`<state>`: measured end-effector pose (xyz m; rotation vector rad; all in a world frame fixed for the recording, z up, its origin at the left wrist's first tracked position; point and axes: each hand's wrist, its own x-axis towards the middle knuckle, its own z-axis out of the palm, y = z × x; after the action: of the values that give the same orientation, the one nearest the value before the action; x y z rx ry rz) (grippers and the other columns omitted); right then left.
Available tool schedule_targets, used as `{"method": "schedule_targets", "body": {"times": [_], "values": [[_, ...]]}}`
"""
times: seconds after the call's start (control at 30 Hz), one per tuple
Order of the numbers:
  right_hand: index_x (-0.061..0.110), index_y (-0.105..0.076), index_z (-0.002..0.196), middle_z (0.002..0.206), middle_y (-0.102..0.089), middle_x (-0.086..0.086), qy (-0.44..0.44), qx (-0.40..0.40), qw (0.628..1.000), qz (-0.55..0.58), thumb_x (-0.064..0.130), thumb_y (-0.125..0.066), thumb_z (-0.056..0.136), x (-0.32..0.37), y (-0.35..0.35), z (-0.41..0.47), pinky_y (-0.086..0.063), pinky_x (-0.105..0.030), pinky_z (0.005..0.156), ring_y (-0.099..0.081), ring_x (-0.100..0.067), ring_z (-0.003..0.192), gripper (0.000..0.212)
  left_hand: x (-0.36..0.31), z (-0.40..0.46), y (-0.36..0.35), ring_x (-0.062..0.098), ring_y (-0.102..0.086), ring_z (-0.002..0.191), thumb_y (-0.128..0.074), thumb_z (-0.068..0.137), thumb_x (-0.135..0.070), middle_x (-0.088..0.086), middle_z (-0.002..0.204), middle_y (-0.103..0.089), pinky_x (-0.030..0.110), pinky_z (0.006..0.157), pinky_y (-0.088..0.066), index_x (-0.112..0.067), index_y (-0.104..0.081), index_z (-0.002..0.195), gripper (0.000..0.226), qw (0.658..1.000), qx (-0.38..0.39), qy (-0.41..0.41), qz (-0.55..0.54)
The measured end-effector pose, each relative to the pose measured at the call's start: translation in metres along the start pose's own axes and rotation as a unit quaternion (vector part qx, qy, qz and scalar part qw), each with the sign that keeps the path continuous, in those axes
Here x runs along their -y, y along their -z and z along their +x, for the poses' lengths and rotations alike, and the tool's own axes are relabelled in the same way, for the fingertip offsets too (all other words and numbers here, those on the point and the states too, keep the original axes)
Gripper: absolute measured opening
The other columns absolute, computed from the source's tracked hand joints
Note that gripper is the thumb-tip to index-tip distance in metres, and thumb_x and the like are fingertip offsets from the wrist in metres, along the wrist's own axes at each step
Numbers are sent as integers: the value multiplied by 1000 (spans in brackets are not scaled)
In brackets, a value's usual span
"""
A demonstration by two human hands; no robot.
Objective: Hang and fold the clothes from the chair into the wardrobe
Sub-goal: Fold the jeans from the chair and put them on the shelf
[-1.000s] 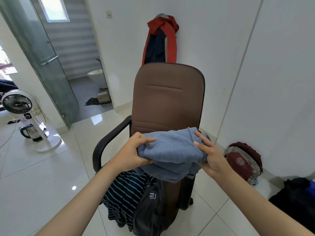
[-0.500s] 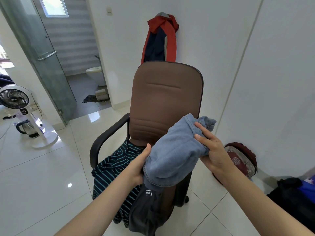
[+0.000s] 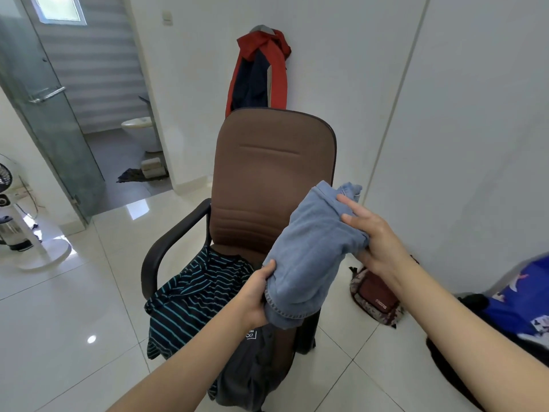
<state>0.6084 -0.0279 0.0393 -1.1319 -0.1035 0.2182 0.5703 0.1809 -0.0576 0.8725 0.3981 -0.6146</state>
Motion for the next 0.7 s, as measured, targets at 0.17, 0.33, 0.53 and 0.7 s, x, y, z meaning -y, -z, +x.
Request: {"method": "schedule_targets", "body": {"times": [0.17, 0.33, 0.53, 0.7], "values": [[12, -54, 133, 123, -65, -9, 13, -23, 999, 28, 6, -58, 84, 4, -5, -11, -56, -25, 71, -67, -19, 101, 50, 9, -13, -9, 43, -55, 114, -53, 82, -62, 22, 118, -65, 61, 94, -42, -13, -68, 117, 61, 996, 21, 77, 29], [10, -59, 126, 111, -65, -5, 35, -49, 996, 65, 4, -49, 92, 2, 4, -32, -56, -27, 71, -68, -17, 92, 36, 16, -31, -15, 32, -64, 103, -51, 90, -54, 13, 112, -69, 43, 88, -50, -12, -67, 115, 52, 999, 39, -15, -2], [15, -74, 98, 108, -66, -1, 52, -69, 995, 55, 1, -42, 93, 4, 4, -80, -57, -23, 70, -69, -14, 87, 35, 13, -54, -18, 25, -43, 131, -59, 91, -36, -9, 146, -27, 45, 106, -39, -39, 32, 139, 103, 959, -15, -255, 123], [13, -59, 109, 92, -75, -1, 55, -98, 992, 51, 3, -37, 97, 0, 0, -124, -58, -24, 62, -72, -14, 78, 27, 23, -79, -18, 1, -39, 130, -53, 94, -30, -22, 147, -22, 36, 111, -35, -50, 38, 129, 100, 898, 39, -366, 241]]}}
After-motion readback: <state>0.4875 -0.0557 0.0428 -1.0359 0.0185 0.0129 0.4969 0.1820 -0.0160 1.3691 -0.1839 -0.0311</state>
